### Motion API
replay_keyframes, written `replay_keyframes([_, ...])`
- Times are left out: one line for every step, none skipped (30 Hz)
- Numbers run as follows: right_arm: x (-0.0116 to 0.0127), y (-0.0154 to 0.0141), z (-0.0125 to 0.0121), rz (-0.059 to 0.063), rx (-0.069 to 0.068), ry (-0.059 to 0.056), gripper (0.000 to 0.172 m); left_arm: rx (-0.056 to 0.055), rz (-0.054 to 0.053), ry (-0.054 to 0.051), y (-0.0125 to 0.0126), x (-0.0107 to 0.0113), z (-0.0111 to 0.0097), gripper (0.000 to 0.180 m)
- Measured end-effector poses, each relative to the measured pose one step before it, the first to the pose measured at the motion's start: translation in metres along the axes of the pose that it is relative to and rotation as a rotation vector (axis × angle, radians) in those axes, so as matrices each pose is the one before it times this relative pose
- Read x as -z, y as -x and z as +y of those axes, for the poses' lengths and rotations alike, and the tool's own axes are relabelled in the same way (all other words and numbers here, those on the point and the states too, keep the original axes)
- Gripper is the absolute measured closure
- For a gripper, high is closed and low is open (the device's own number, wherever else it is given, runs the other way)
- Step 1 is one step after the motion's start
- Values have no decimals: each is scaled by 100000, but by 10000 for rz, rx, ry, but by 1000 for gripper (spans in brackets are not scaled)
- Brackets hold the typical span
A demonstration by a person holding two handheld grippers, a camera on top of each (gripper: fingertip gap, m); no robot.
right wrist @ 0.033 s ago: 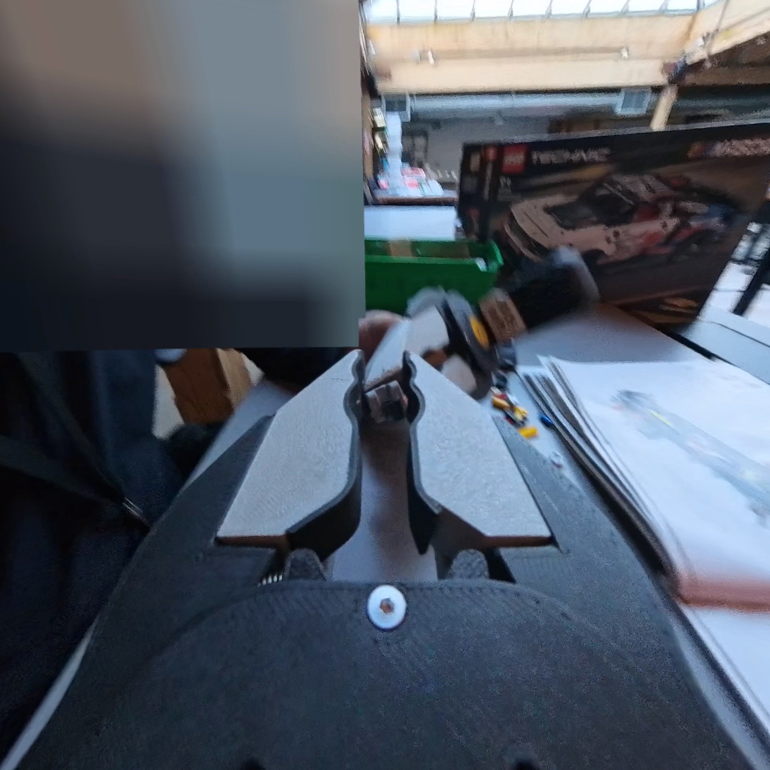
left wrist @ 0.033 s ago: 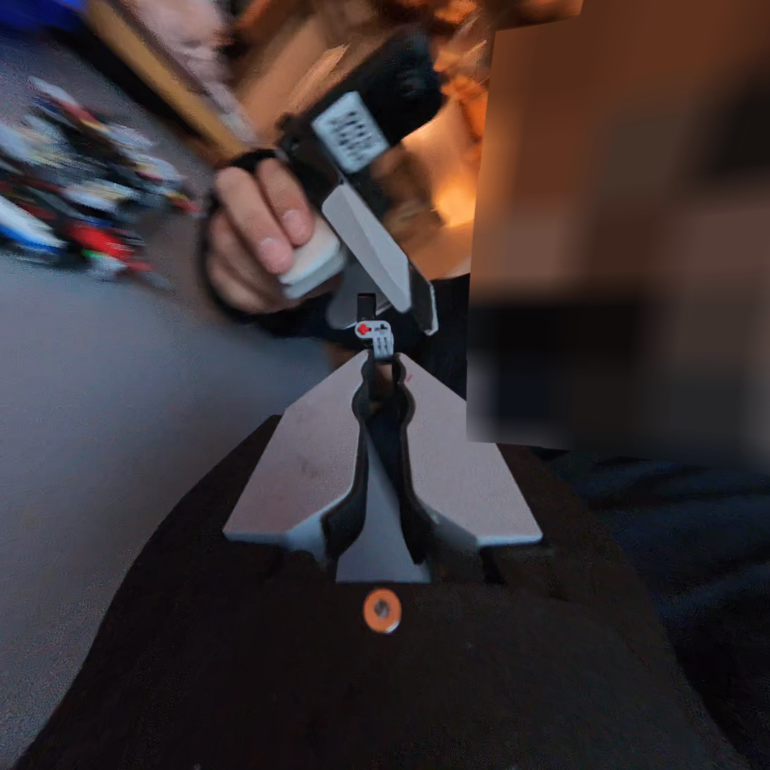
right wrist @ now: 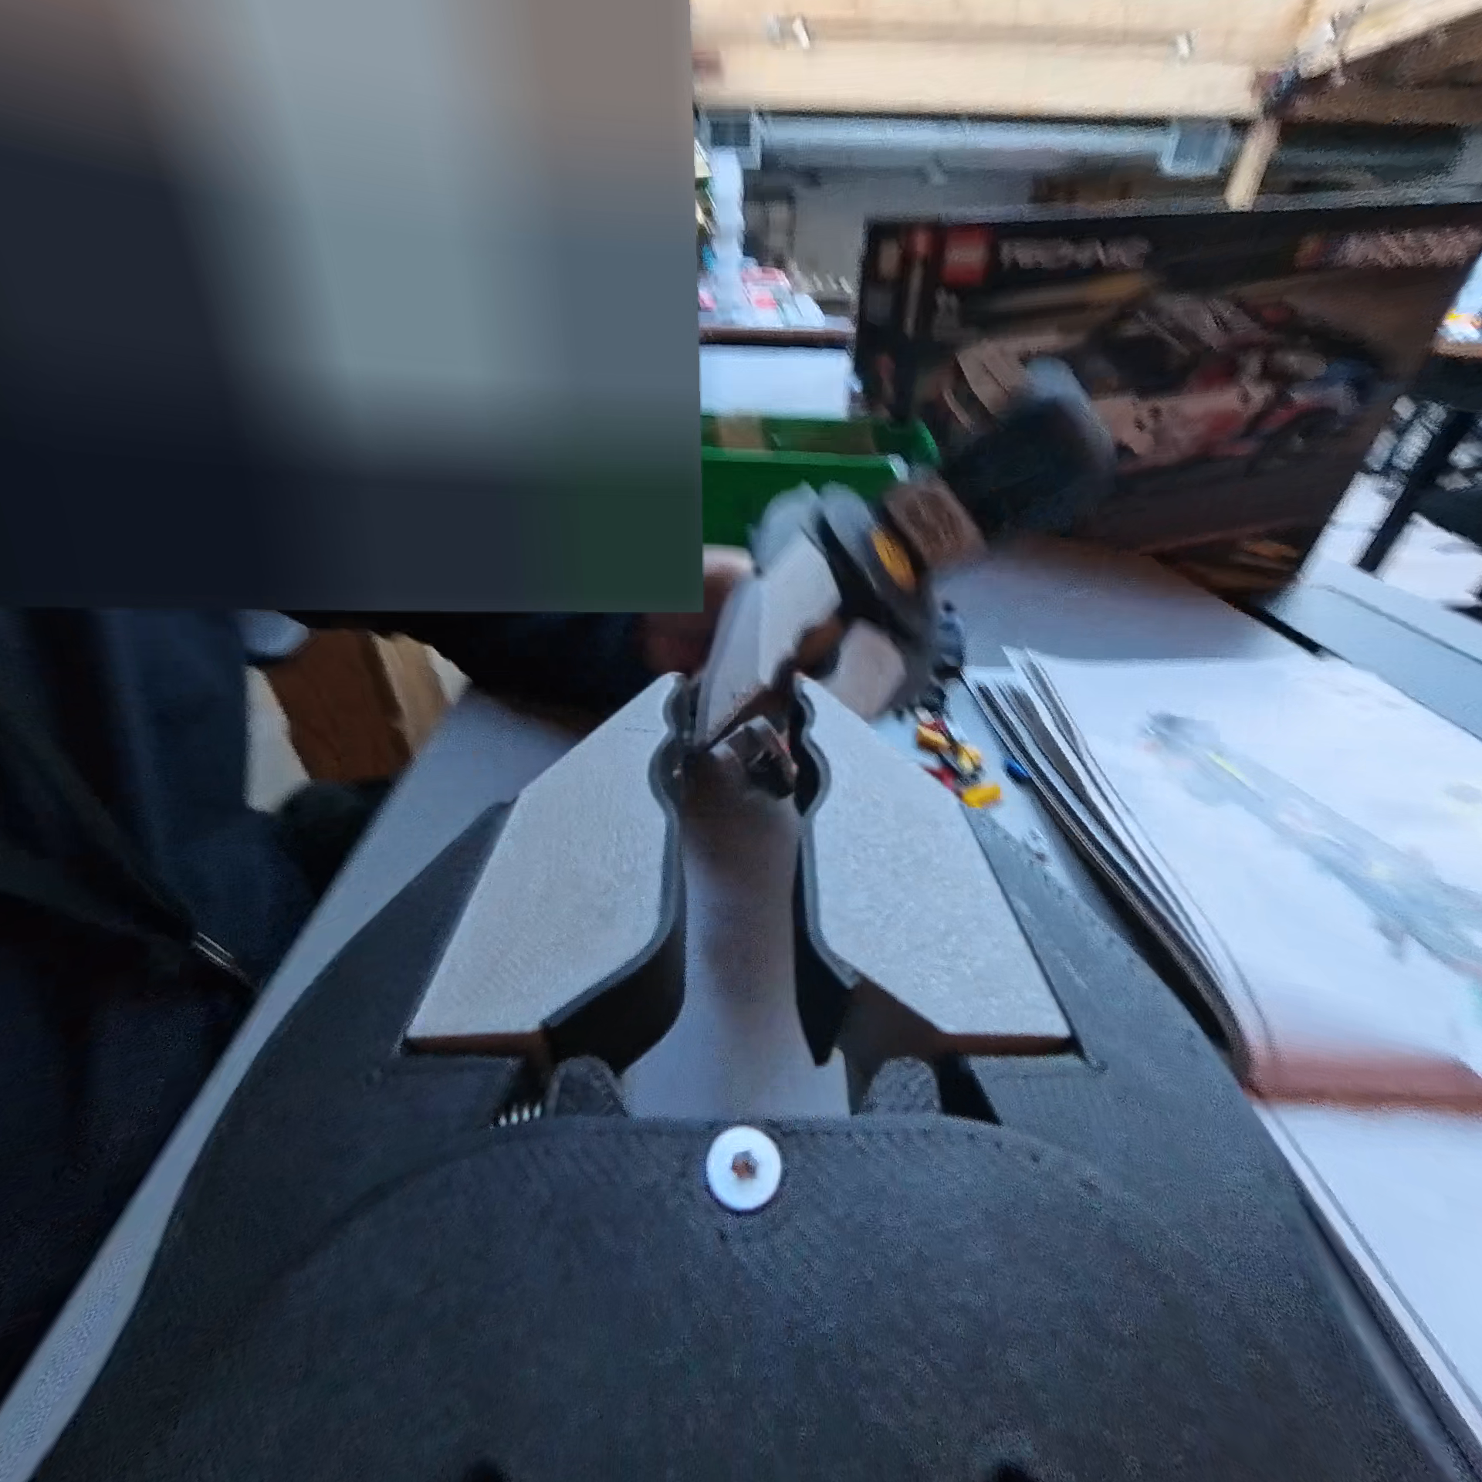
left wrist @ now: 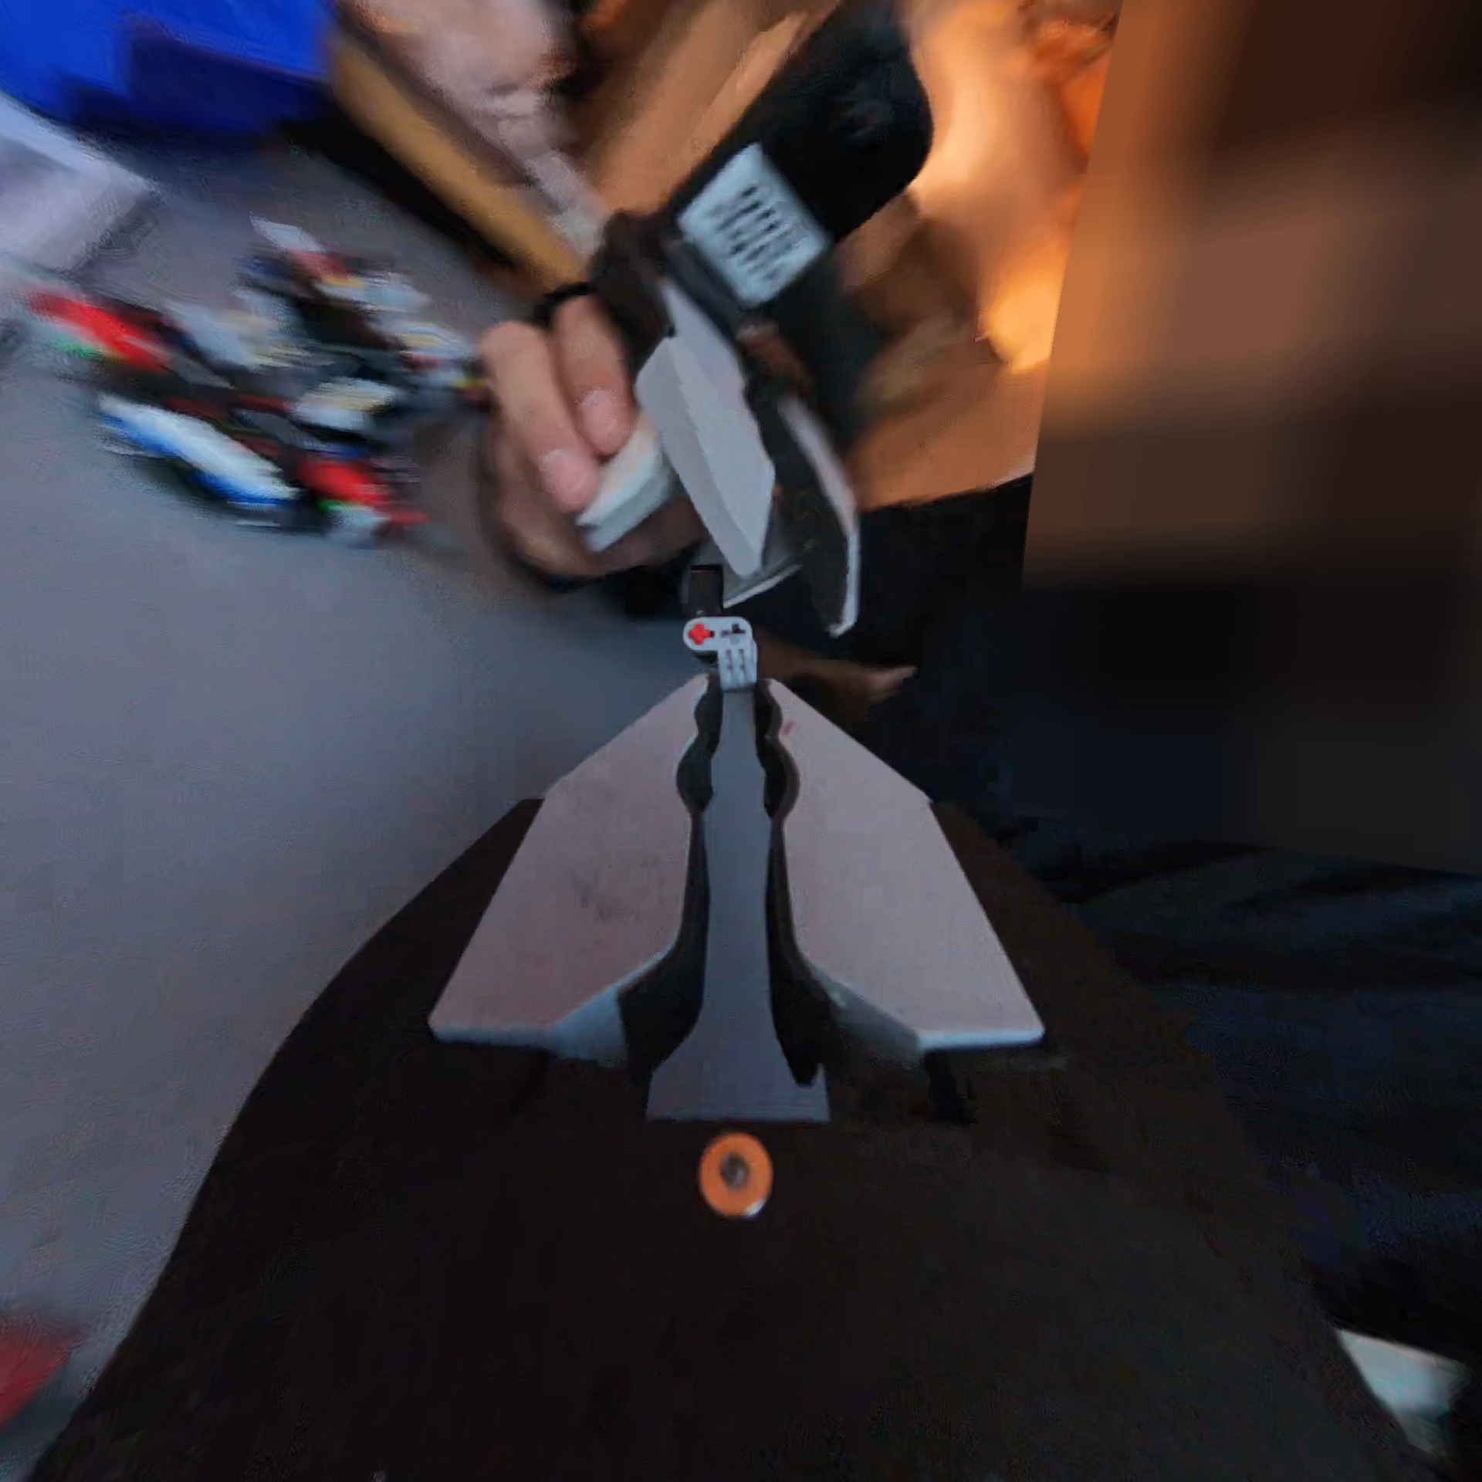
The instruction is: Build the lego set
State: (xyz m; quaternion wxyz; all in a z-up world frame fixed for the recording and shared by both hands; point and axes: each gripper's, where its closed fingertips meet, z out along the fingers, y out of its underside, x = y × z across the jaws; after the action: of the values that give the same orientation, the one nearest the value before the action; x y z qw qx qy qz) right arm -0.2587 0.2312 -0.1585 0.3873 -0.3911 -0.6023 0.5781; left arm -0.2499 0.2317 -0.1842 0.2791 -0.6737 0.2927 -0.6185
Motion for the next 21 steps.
replay_keyframes([195, -721, 804, 367, -53, 481, 146, -1208, -1947, 646, 1622, 1012, 359, 175])
replay_keyframes([156, -592, 554, 192, -275, 342, 145, -1147, -1735, 652, 1511, 789, 563, 175])
replay_keyframes([117, -535, 223, 113, -469, 163, 146, -1039, -1387, 646, 1131, 441, 665, 175])
replay_keyframes([55, -689, 82, 168, -618, 33, 149, -918, -1090, 564, 711, 93, 568, 175])
replay_keyframes([-3, -585, 233, 72, -670, 82, 150, -807, -979, 358, 530, -109, 209, 175])
replay_keyframes([-103, -337, 369, -82, -676, 155, 149, -752, -796, 133, 197, -199, -171, 175])
replay_keyframes([-178, -365, 429, -37, -705, 186, 148, -729, -710, -12, 38, -166, -411, 174])
replay_keyframes([-201, -77, 356, -184, -602, 134, 147, -746, -824, -43, 233, -69, -439, 174])
replay_keyframes([-171, 147, 159, -254, -438, 29, 146, -797, -928, -33, 435, 25, -356, 174])
replay_keyframes([-116, -48, -40, -72, -302, -89, 146, -822, -908, -57, 488, 111, -338, 174])
replay_keyframes([-53, -297, -171, 145, -208, -174, 146, -747, -832, -85, 483, 128, -371, 174])
replay_keyframes([-35, -381, -165, 213, -155, -172, 146, -635, -649, -100, 328, 108, -406, 175])
replay_keyframes([-29, -361, -199, 201, -117, -165, 145, -500, -433, -74, 149, 51, -356, 175])
replay_keyframes([-45, -36, -242, 12, -32, -191, 143, -339, -291, 52, 57, -47, -175, 175])
replay_keyframes([-67, 67, -192, -52, -6, -153, 143, -218, -188, 146, 14, -88, -26, 175])
replay_keyframes([-92, 37, -119, -16, 3, -124, 144, -150, -176, 112, 66, -68, -64, 175])
replay_keyframes([-116, 65, 0, -25, 26, -62, 146, -105, -222, 29, 199, -1, -138, 174])
replay_keyframes([-129, 94, 90, -43, 22, -3, 149, -101, -206, -16, 220, 36, -177, 174])
replay_keyframes([-90, 95, 5, -36, 40, -72, 153, -140, -216, 38, 236, 25, -96, 175])
replay_keyframes([-50, 112, -133, -52, 24, -161, 155, -218, -246, 128, 236, -26, 41, 175])
replay_keyframes([20, 139, -223, -86, -26, -199, 157, -249, -210, 175, 131, -71, 128, 175])
